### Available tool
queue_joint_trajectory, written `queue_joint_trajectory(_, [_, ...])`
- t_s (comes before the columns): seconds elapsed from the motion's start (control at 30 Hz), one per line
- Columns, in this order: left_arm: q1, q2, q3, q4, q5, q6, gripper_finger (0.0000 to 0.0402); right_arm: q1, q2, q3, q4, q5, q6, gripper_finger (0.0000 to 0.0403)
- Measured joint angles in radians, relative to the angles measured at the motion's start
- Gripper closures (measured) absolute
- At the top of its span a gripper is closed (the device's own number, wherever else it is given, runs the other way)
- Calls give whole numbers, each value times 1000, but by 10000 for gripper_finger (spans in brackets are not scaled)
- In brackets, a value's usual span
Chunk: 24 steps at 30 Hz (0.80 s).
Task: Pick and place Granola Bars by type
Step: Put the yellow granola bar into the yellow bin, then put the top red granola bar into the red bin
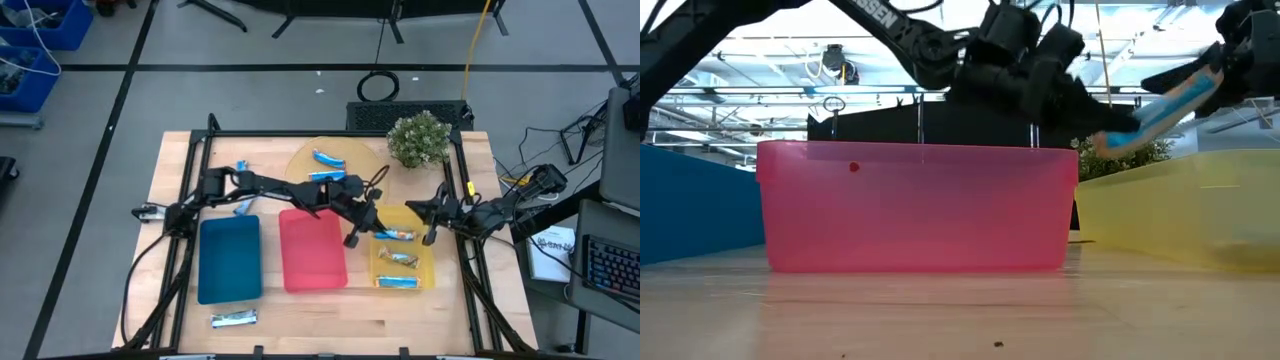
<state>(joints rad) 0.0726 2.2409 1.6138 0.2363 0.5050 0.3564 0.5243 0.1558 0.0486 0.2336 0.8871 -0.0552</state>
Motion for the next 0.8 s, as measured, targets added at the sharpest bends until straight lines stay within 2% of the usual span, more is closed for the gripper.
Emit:
queue_joint_trajectory(0.17, [-7, -3, 1, 4, 15, -3, 397, 0, 0, 0, 55, 6, -87, 403])
queue_joint_trajectory(0.27, [-5, -2, 1, 3, 14, -54, 393, 0, 0, 0, 85, 6, -113, 403])
queue_joint_trajectory(0.57, [-17, -2, 1, 58, -73, -142, 301, 0, 0, 0, 95, 6, -116, 403])
queue_joint_trajectory(0.7, [-20, -2, 2, 68, -75, -157, 281, 0, 0, 0, 94, 5, -115, 403])
queue_joint_trajectory(0.8, [-20, -30, 1, -52, -54, -156, 279, 0, 0, 0, 82, 4, -96, 403])
